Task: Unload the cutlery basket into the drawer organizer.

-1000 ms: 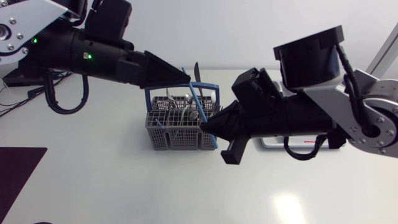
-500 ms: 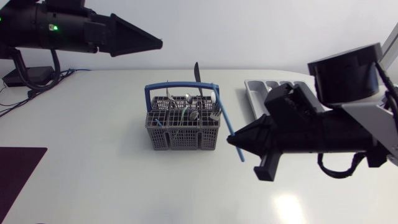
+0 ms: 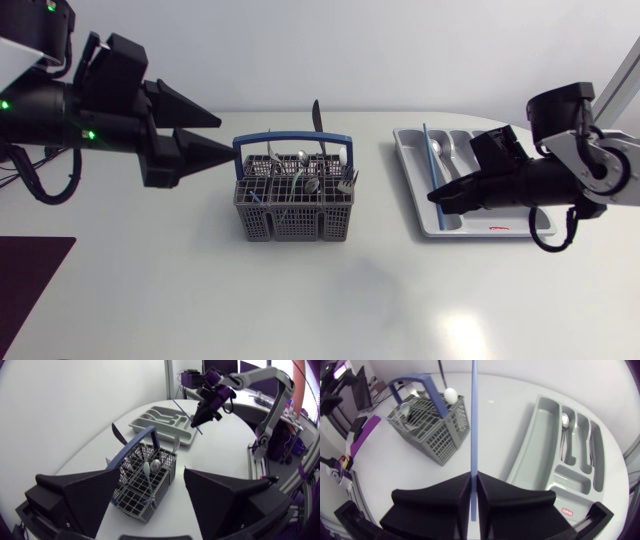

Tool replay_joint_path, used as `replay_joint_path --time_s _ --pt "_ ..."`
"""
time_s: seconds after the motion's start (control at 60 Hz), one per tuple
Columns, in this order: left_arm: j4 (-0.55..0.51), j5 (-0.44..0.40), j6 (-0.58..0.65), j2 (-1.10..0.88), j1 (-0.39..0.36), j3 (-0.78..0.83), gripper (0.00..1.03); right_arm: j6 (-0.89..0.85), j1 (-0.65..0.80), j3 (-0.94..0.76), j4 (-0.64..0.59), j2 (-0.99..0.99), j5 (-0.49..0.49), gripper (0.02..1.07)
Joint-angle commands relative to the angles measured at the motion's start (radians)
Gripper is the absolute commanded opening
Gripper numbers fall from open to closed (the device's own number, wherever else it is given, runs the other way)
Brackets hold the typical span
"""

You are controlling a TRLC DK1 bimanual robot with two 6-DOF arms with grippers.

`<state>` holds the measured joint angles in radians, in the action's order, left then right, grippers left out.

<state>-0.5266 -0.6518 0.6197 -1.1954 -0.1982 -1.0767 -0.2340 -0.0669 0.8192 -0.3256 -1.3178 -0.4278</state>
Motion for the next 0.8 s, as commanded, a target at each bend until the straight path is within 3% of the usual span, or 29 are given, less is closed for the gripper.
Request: replay_joint_path --time_s 0.0,0.35,0.733,0.783 --pt "-0.004 0.03 0.101 0.022 -0.021 0.05 0.99 0.045 0.029 0.07 0.028 -0.115 0.021 0.08" --pt "-0.003 0.152 0.282 0.028 -0.069 0.169 0.99 0.154 0.038 0.321 0.053 -0.48 0.172 0.08" --pt "0.183 0.222 0.291 0.039 -0.099 0.299 0.99 0.209 0.045 0.521 -0.038 -0.715 0.29 0.1" --pt "0.201 0.236 0.288 0.039 -0.107 0.308 0.99 0.209 0.047 0.528 -0.041 -0.722 0.301 0.17"
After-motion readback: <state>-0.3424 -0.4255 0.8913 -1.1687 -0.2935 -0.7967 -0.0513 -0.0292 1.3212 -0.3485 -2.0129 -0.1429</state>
